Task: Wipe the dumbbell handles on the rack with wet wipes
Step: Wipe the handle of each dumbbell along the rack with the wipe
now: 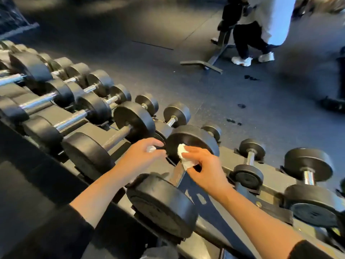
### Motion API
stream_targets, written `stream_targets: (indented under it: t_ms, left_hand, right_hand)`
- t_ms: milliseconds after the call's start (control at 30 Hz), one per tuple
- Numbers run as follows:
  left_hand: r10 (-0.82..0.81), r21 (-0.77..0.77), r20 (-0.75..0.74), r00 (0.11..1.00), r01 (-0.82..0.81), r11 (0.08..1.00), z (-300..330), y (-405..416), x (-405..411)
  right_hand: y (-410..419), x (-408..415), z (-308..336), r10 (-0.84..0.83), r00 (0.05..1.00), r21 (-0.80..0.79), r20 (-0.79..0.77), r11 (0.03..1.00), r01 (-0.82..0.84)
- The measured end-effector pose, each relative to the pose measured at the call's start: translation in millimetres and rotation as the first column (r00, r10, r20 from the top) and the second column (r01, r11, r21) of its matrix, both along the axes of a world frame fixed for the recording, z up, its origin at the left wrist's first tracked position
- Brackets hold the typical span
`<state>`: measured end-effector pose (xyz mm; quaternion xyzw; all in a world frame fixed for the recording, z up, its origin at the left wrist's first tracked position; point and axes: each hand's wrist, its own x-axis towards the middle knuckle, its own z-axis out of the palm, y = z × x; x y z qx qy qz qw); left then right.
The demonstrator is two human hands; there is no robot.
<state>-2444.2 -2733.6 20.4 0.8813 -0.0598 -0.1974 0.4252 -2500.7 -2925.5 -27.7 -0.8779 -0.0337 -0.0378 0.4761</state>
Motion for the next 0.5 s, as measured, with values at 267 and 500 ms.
stream_targets:
  t_ms: [267, 500]
  left_hand:
    - [-0.085, -0.052, 0.023, 0.996, 0.086, 0.995, -46, 12, 33]
    - [-0.192, -0.236, 0.113, 0.975, 0.214, 0.948, -71, 10, 29]
  right_hand:
    - [26, 11, 18, -0.115, 0.988, -0.226, -0.107, 0.97, 0.088]
    - [43, -8, 38, -0.05, 0.951, -0.131, -0.306, 0.991, 0.009]
